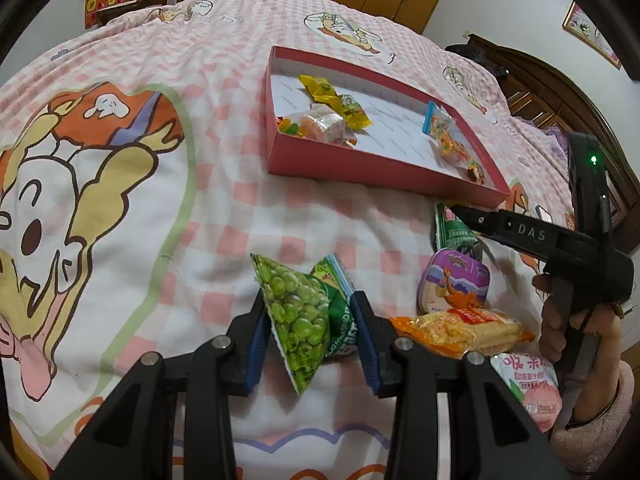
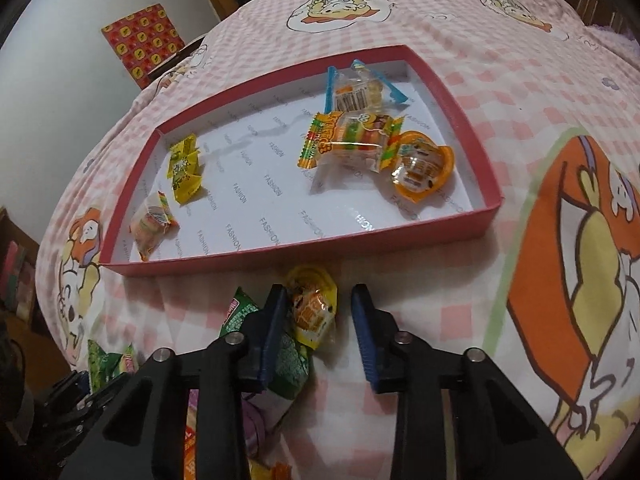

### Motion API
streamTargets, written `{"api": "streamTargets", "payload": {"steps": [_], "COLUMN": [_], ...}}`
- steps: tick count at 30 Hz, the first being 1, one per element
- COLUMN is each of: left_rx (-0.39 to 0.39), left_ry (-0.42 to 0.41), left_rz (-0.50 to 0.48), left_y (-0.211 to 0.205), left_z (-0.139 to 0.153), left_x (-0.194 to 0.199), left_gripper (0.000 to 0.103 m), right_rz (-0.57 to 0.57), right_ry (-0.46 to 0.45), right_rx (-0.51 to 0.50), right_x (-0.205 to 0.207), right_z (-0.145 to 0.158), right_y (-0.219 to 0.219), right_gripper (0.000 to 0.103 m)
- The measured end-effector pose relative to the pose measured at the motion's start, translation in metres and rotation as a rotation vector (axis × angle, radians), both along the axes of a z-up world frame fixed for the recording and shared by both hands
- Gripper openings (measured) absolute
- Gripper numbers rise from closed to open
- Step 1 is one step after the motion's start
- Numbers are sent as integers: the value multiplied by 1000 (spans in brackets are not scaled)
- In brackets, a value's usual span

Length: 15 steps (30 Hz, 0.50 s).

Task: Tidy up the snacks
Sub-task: 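Grasp the yellow round jelly cup with the right tool while the left tool holds the pea bag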

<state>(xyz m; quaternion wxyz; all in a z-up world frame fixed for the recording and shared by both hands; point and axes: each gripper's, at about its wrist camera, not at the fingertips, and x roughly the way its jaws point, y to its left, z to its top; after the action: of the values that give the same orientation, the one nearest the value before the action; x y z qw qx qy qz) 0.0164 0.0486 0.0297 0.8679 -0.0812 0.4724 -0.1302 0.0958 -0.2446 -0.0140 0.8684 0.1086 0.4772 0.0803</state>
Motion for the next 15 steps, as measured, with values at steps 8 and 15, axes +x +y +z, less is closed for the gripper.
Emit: {"api": "streamTargets", "payload": {"steps": [8,15], "left_rx": [9,10], "left_ry": [-6,-36], "left_rz": [4,5], "left_y": [1,0], "left_z": [3,18], "left_x": [1,4], "left_gripper": [41,41], "right_rz": [48,81], "right_ry": [-25,-50], "right_rx": [-11,-12], "right_x": [-9,-20], "right_z": [6,18], "right_y": [1,-4], "right_gripper": [25,25]}}
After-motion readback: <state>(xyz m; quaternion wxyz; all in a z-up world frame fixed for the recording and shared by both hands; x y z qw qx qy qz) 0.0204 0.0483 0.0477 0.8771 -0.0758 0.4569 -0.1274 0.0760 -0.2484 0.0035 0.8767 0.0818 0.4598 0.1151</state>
